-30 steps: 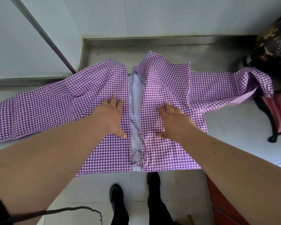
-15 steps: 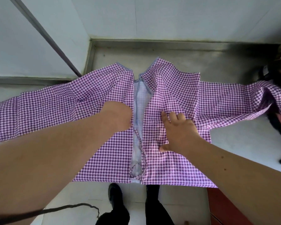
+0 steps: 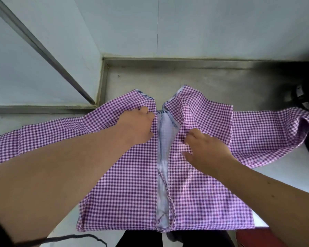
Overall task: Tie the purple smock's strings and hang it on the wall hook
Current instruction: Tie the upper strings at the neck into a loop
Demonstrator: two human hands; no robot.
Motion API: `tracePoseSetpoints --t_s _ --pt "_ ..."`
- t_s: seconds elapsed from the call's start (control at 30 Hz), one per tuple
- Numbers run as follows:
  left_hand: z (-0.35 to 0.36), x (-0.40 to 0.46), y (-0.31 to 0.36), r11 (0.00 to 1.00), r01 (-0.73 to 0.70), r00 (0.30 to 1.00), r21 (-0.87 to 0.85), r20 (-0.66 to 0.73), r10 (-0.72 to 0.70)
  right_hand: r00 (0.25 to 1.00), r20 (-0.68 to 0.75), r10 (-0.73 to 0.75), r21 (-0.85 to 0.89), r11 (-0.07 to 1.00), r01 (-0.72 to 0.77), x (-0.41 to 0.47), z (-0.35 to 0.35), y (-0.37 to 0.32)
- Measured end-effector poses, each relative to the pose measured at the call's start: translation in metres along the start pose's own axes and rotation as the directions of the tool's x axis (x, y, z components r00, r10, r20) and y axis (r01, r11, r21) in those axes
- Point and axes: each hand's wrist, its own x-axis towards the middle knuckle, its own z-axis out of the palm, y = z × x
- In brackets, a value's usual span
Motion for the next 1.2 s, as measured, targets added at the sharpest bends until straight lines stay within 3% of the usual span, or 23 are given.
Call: tracePoseSetpoints --t_s 0.37,0.5,0.7,0.87,0.93,1.03,1.2 --pt "-0.008 0.057 -0.027 0.943 0.103 0.995 -0.316 0.037 -0.096 0.977 -0.205 -0.053 0.106 0.991 0.076 0.093 -0.04 0.005" --pt "-0.02 0.068 -0.029 0.953 0.135 0.991 -0.273 0.033 -0.131 0.98 -0.159 -0.117 0.148 0.979 0.14 0.122 -0.044 0.012" --pt "-0.037 0.083 -0.028 0.938 0.257 0.926 -0.23 0.337 -0.171 0.987 -0.082 -0.141 0.136 0.979 0.151 0.153 -0.04 0.021" --pt "-0.045 0.086 -0.036 0.99 0.111 0.857 -0.089 0.513 -0.05 0.998 0.023 -0.053 0.178 0.983 0.049 0.162 -0.041 0.028" --pt "-0.048 0.083 -0.037 0.996 0.075 0.844 -0.04 0.535 -0.042 0.998 0.064 0.011 0.288 0.957 -0.029 0.162 -0.041 0.032" --pt "-0.053 0.078 -0.043 0.994 0.107 0.853 0.001 0.513 -0.092 0.984 0.148 0.095 0.49 0.858 -0.157 0.157 -0.054 0.036" --pt "-0.061 0.071 -0.051 0.985 0.168 0.838 -0.042 0.533 -0.12 0.92 0.268 0.284 0.655 0.647 -0.391 0.153 -0.064 0.043"
